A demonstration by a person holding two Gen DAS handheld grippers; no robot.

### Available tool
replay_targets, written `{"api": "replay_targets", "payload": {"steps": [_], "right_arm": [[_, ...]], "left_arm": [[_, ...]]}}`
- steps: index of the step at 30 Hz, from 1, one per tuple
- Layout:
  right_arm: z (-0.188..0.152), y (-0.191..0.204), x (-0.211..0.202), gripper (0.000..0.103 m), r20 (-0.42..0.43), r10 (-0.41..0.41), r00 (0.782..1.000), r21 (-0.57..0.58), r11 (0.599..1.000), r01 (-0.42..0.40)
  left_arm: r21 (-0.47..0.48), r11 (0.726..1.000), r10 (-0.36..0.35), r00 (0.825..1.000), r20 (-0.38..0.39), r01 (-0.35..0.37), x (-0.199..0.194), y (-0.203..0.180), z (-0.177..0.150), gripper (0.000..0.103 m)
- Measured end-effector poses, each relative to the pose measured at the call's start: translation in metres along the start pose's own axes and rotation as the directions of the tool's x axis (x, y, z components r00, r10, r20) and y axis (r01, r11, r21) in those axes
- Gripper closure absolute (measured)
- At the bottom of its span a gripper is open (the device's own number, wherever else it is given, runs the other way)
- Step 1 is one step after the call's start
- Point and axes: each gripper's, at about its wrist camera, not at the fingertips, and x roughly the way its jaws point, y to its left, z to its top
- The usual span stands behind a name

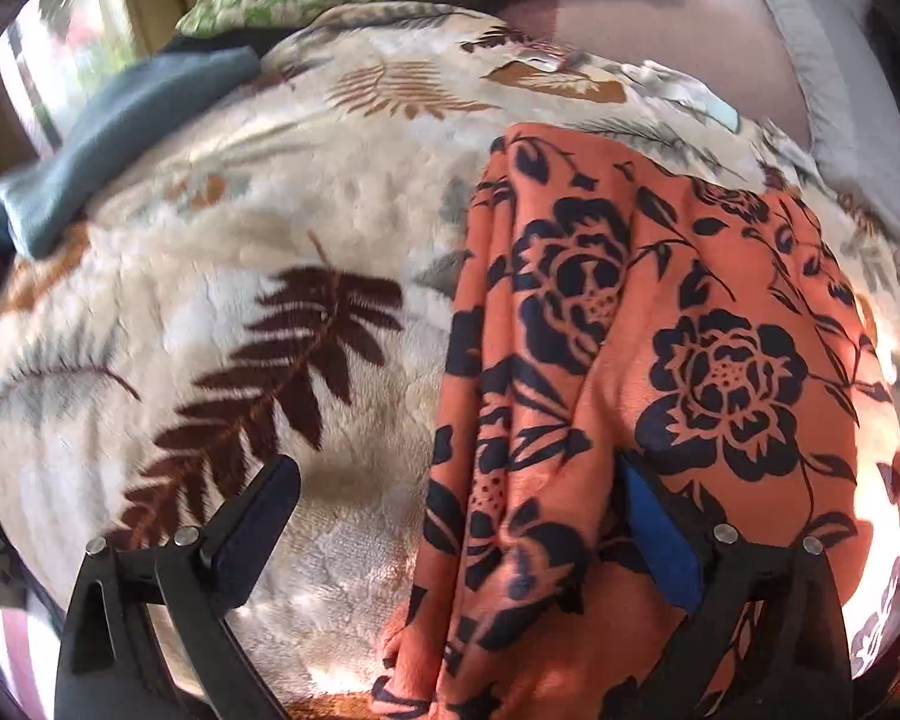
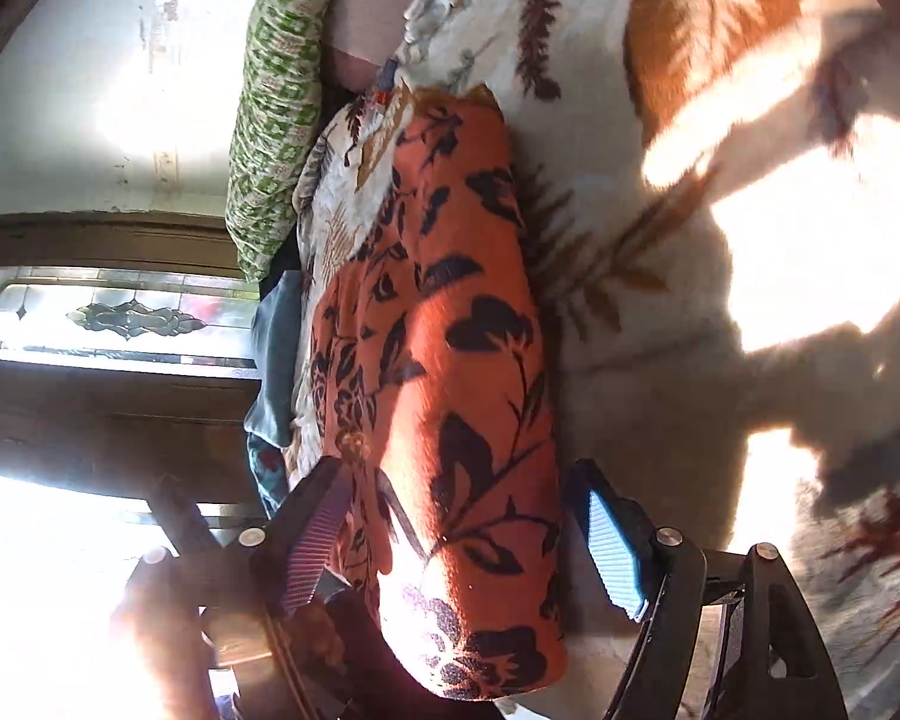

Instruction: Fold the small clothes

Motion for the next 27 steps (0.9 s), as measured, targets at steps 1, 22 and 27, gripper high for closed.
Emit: {"api": "replay_targets", "payload": {"steps": [1, 22, 27], "right_arm": [[-0.005, 0.000, 0.013, 0.028, -0.046, 0.025, 0.999, -0.002, 1.000, -0.025], [-0.014, 0.113, -0.036, 0.035, 0.209, -0.069, 0.975, -0.334, 0.932, 0.138], [-0.005, 0.101, 0.030, 0.034, 0.034, -0.065, 0.997, -0.301, 0.951, 0.073]], "left_arm": [[-0.003, 1.000, -0.007, 1.000, -0.002, 0.007, -0.001, 0.002, 0.001, 0.000], [-0.271, 0.897, -0.358, 0.934, 0.019, 0.349, -0.050, 0.069, -0.009, 0.001], [-0.285, 0.880, -0.424, 0.900, -0.105, 0.381, -0.021, 0.048, -0.022, 0.001]]}}
